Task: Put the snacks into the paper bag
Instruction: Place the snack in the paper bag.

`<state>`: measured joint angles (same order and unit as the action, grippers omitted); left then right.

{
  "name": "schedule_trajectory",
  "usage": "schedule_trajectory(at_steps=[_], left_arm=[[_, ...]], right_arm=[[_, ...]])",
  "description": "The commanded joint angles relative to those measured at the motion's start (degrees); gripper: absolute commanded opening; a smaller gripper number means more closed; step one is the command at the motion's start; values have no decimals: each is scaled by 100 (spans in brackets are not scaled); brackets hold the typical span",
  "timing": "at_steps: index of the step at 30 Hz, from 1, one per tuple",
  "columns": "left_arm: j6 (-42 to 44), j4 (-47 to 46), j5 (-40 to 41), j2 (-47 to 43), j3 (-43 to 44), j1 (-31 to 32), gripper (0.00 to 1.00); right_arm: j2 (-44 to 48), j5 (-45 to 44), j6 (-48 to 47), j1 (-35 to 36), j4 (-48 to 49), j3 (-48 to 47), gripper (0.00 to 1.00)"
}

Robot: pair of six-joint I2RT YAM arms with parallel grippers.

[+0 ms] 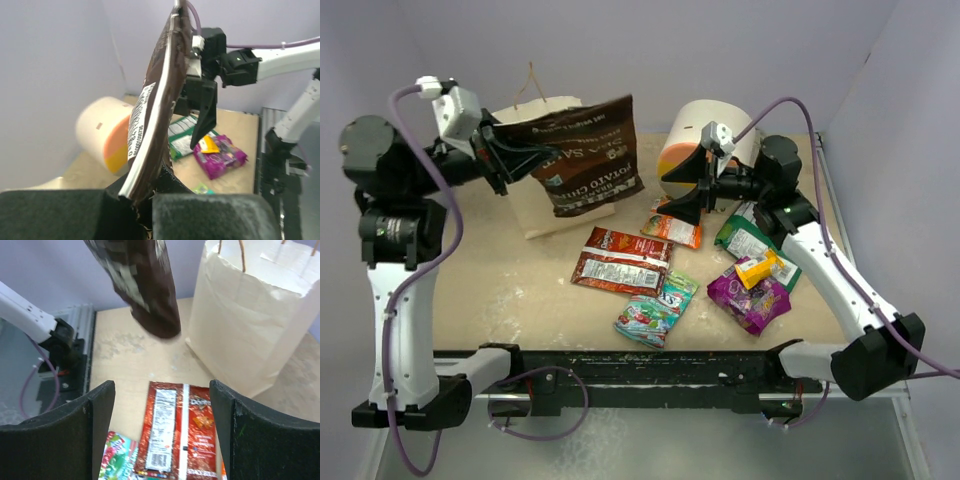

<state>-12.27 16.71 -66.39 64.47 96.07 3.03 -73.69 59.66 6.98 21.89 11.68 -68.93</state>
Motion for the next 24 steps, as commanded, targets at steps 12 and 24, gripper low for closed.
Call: schedule_trajectory(at_steps=[12,24], left_arm=[[1506,1739,1931,1264,3559,-259,0],[2569,1532,3000,2427,4838,-259,0]], right_arm=[[452,-604,-2586,-80,-2832,-408,79],[953,-842,-2820,-129,-3113,125,80]])
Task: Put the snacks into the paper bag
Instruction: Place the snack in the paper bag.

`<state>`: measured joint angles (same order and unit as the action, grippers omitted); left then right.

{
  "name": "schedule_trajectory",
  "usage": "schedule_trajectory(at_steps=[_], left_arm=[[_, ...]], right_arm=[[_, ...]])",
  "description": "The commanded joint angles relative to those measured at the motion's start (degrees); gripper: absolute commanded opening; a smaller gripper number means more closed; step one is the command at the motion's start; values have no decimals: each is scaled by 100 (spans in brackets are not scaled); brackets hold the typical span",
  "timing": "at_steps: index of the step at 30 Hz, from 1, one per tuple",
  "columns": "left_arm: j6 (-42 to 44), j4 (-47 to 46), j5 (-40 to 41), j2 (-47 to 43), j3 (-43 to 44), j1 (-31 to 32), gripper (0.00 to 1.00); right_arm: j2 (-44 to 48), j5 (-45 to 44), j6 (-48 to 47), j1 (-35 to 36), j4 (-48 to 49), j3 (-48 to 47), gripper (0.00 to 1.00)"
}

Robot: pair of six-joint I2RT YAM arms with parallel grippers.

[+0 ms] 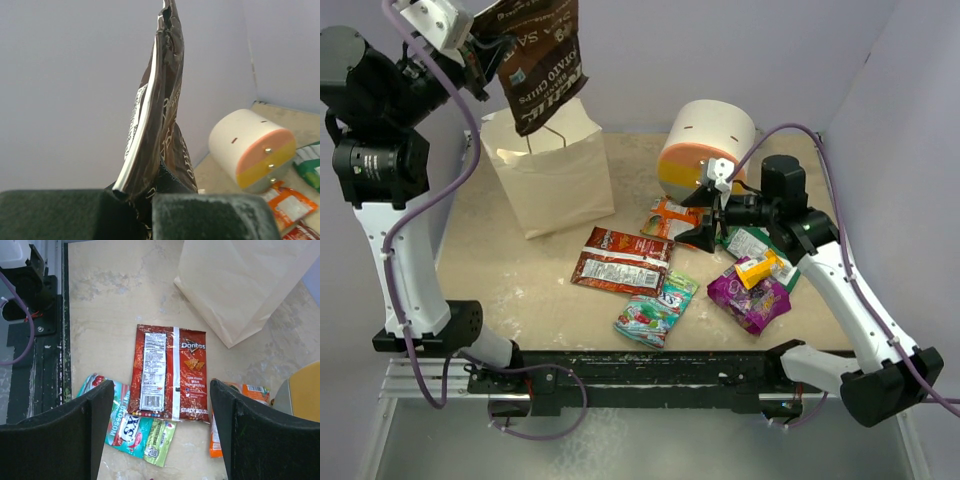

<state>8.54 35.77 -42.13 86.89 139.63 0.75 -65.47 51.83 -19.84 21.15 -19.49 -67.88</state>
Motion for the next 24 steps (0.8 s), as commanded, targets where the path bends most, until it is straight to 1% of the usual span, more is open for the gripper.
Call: schedule_trajectory(at_steps=[1,5,10,15,20,24], left_arm=[[527,-432,645,243,506,-31,0],[888,-654,906,315,434,-40,0],[1305,-709,1181,419,344,-61,0],[1456,-789,1055,554,224,-88,0],[1785,-864,998,771,143,-196,0],[1905,-855,417,961,144,-426,0]], right_arm=[[139,-22,-127,-69,28,24,80],[166,70,-41,-126,188,173,80],[207,111,-7,-146,267,278,80],[250,106,-3,-146,322,367,80],[286,116,-10,-146,340,389,80],[281,130,-11,-146,351,387,80]])
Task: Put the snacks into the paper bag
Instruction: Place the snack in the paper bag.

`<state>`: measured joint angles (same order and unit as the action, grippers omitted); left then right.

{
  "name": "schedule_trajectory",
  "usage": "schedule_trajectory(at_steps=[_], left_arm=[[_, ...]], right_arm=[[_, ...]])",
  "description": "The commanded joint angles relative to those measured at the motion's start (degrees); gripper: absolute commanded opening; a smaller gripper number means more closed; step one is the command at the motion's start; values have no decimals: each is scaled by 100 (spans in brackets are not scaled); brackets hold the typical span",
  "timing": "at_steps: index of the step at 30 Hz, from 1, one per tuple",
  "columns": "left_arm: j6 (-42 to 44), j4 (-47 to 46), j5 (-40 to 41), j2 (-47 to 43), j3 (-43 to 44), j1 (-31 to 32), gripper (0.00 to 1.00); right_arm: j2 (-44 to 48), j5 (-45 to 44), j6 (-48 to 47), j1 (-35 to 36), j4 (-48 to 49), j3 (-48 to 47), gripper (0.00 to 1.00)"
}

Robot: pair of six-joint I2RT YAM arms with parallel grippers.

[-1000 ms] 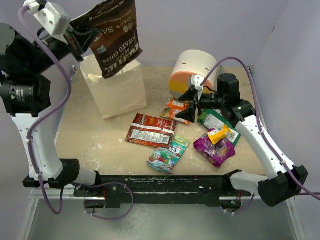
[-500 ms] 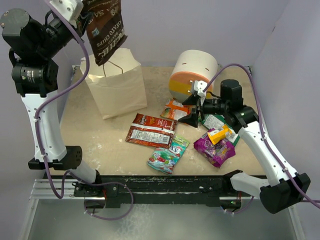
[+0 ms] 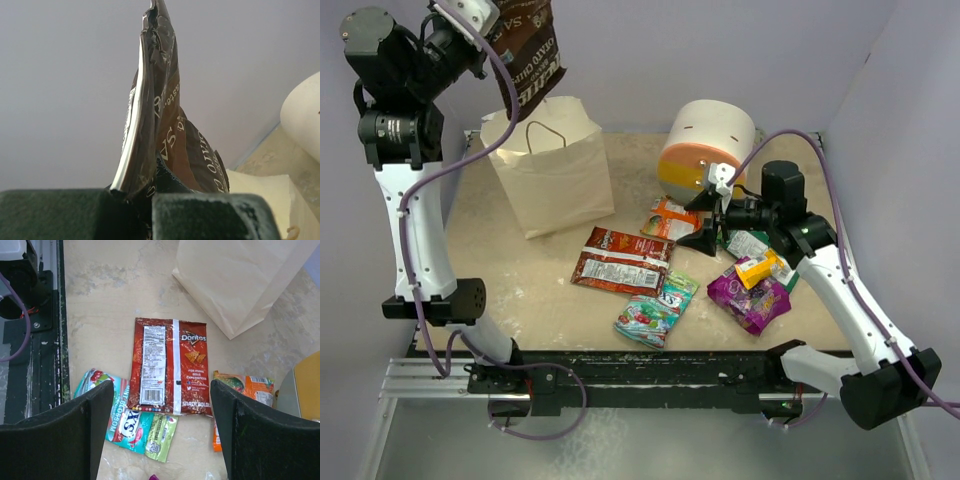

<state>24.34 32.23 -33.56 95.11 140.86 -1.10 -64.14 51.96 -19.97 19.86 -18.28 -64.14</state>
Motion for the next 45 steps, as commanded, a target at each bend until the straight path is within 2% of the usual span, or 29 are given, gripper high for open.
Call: schedule_trajectory(at_steps=[1,13,18,35,39,45], left_arm=[[317,-522,-615,170,26,-315,0],[-284,-733,-3027,643,-85,-1181,0],[-667,-1051,-3487,880,-157,-1240,0],[-626,-990,-4291,1528,-303,-1307,0],[-46,-481,-4272,1309,-867,-1313,0],[984,252,-3864,719,-2209,-1313,0]], right_arm=[[147,97,2,-17,248,15,80],[270,72,19,-17,325,187,81],[292,76,6,-24,304,165,81],[446,160,65,-296,452,355,81],[430,157,76,-323,457,367,82],[425,125,213,-358,627,453,82]])
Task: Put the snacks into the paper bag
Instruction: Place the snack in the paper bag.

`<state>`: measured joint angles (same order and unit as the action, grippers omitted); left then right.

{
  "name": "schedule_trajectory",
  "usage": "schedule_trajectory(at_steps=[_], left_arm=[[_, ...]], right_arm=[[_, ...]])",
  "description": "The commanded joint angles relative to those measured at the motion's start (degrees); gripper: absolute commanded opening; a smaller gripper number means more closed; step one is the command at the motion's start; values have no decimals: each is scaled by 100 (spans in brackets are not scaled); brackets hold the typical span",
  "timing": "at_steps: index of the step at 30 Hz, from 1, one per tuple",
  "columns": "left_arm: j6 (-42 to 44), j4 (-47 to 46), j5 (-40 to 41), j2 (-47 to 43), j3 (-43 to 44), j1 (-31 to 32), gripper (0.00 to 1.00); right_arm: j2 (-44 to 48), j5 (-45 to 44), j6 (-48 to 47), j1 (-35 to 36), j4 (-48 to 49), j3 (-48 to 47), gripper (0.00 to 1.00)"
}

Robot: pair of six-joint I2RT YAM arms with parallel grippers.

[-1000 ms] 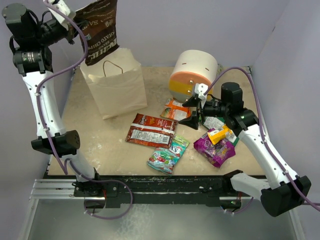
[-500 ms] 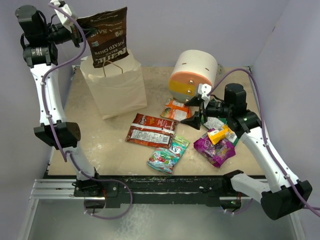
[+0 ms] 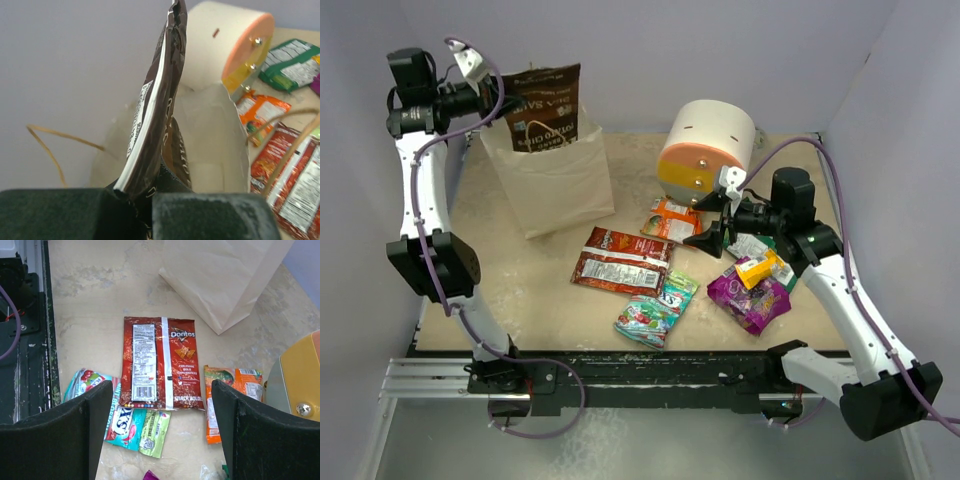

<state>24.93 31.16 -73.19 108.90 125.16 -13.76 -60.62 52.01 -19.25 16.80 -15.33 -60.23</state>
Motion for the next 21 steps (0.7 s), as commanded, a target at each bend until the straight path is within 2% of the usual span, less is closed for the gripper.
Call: schedule_trajectory(at_steps=[1,6,10,13,21], left_arm=[[1030,333,125,-811,-951,-48,0],[593,-734,183,-1619,-2680,-31,0],[424,-1227,307,-2063,-3576,27,0],[257,-1390,348,-2132,-3906,53,0],[149,-1157,648,-1959,-3892,167,0]], right_arm=[[62,117,149,-54,337,71,82],[-41,151,189,-63,399,57,82],[-46,143,224,-63,395,98,83],[-46,134,250,-76,546,133,83],[-57,160,317,-106,618,186,84]])
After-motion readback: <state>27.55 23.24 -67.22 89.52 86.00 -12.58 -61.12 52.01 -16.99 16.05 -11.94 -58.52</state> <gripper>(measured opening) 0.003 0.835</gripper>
